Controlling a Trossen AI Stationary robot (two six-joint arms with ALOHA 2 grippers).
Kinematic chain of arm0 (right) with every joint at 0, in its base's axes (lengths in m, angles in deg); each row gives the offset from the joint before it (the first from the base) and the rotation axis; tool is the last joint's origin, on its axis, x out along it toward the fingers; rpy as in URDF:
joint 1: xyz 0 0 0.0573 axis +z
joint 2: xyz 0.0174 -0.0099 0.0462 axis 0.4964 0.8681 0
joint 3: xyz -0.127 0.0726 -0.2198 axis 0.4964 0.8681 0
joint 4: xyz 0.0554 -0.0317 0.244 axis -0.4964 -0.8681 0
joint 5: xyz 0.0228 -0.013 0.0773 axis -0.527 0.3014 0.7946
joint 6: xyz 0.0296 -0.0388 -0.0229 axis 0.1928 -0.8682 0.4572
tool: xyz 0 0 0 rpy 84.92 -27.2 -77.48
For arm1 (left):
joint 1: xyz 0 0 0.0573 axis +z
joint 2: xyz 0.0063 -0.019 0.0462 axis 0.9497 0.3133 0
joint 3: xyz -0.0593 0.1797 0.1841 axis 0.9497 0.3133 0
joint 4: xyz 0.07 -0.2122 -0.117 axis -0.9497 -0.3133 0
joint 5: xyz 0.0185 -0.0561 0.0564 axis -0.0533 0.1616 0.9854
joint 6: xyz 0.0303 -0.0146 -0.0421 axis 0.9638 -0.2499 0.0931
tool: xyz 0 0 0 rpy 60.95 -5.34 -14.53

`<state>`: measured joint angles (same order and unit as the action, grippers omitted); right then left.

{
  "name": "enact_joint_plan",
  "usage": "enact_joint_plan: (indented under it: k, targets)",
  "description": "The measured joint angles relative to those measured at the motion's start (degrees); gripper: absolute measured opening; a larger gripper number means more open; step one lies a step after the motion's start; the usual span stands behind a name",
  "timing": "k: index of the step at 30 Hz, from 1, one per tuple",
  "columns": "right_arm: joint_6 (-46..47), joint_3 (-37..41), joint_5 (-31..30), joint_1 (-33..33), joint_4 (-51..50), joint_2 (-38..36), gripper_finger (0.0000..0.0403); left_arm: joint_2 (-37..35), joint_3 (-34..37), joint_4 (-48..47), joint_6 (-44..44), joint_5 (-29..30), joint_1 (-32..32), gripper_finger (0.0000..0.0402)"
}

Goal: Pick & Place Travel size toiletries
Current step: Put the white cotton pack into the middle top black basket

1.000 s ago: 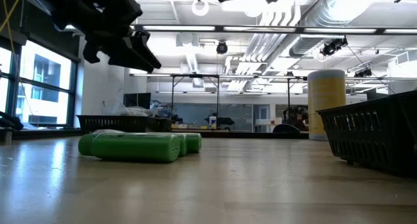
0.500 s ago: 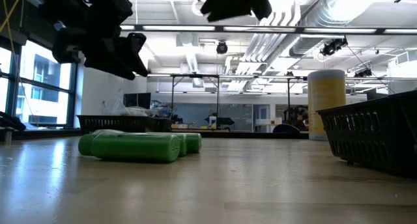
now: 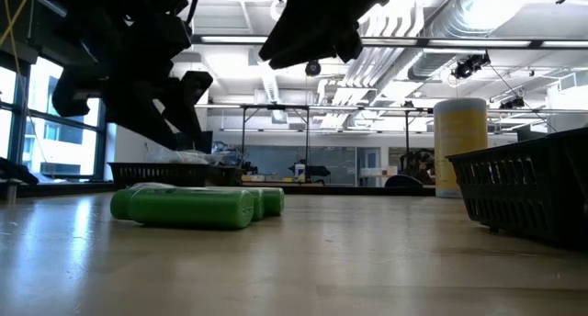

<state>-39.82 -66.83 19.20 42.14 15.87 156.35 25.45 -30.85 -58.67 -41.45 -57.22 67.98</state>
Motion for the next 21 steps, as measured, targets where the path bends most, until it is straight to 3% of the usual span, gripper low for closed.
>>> enact_joint_plan:
  k: [7,15,21]
  targets:
    - [-0.2,-0.01,-0.26,0.0,0.46,-0.02,0.0128,2.34,-0.01,4.05,-1.05,0.41,-2.04,0.0166]
    - [-0.6,-0.01,-0.38,-0.01,0.36,-0.02,0.0128,2.36,-0.01,2.22,-4.83,5.07,-2.15,0.0166]
    - [-2.12,-0.01,-0.01,-0.01,0.2,-0.04,0.0128,2.13,-0.01,-0.86,-9.39,9.97,-6.05,0.0166]
